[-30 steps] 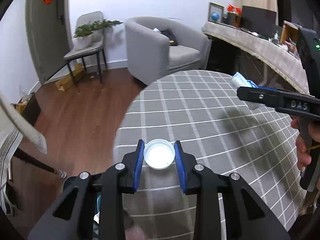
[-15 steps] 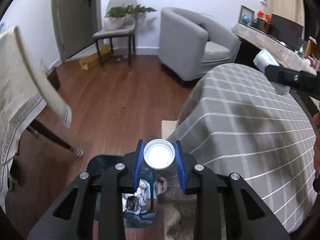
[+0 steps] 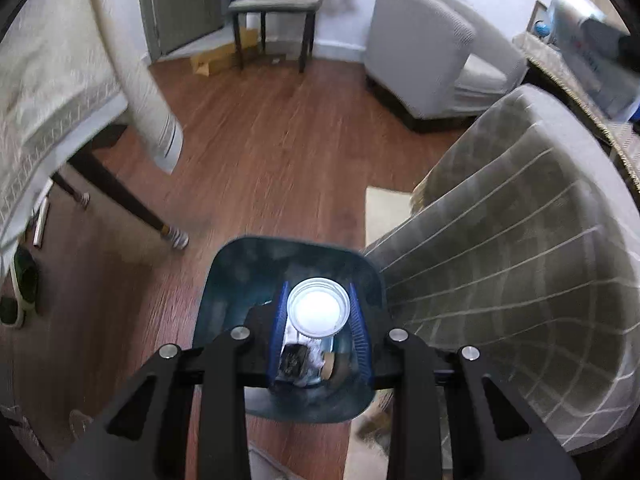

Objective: Collect trash
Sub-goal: 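Carry the wipes pack and clear lid with both tools over the teal bin, then open the left tool dropping the lid while the right tool releases the wipes pack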

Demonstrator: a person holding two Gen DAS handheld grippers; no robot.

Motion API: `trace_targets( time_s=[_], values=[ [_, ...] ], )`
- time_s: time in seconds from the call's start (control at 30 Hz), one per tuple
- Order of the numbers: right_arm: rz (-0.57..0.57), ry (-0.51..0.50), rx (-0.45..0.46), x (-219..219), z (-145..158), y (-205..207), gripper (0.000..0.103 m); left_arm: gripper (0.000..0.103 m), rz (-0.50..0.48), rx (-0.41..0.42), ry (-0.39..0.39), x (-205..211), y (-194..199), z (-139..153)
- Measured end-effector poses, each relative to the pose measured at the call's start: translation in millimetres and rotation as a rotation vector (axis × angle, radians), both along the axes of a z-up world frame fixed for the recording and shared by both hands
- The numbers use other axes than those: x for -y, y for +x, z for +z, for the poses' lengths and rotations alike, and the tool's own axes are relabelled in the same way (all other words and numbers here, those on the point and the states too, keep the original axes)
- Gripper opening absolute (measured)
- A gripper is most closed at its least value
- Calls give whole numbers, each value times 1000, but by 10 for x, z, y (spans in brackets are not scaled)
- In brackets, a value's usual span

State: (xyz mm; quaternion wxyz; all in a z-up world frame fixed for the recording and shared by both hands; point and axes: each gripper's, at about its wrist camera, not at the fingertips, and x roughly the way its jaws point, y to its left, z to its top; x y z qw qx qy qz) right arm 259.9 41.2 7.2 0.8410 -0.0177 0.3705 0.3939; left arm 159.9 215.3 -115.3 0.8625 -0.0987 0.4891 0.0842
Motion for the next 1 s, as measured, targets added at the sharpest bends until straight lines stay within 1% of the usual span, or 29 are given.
trace_targets(
  time_s=[0.17, 0.2, 0.33, 0.37, 0.4, 0.43, 0.47, 0.6, 0.67, 0.73, 0.87, 1.0],
  values=[
    [39, -26, -12, -297, -120, -45, 73, 32, 35, -92, -48, -241, -51, -374],
    [44, -30, -14, -332, -140, -53, 73, 32, 44, -112, -74, -300, -56, -460],
    [70, -53, -28, -519, -250, -78, 73, 33, 52, -174, -120, -391, -90, -700],
    [79, -65, -33, -579, -294, -90, 73, 33, 46, -189, -142, -408, -89, -754],
    [84, -73, -36, -600, -319, -91, 73, 35, 44, -201, -151, -419, -94, -796],
    [88, -81, -39, -631, -346, -97, 73, 44, 44, -206, -148, -416, -115, -817],
    [91, -88, -43, -658, -377, -100, 73, 49, 43, -207, -142, -419, -127, -821],
    [97, -112, -63, -766, -506, -99, 73, 50, 53, -198, -149, -487, -192, -811],
    [99, -130, -72, -830, -583, -96, 73, 52, 62, -180, -144, -542, -213, -772],
    [101, -145, -77, -871, -643, -93, 73, 53, 71, -153, -146, -595, -259, -689],
    [94, -190, -93, -983, -816, -81, 73, 60, 90, -106, -138, -686, -324, -530],
    [104, -239, -119, -1115, -1019, -100, 73, 65, 100, -57, -89, -747, -384, -309]
  ],
)
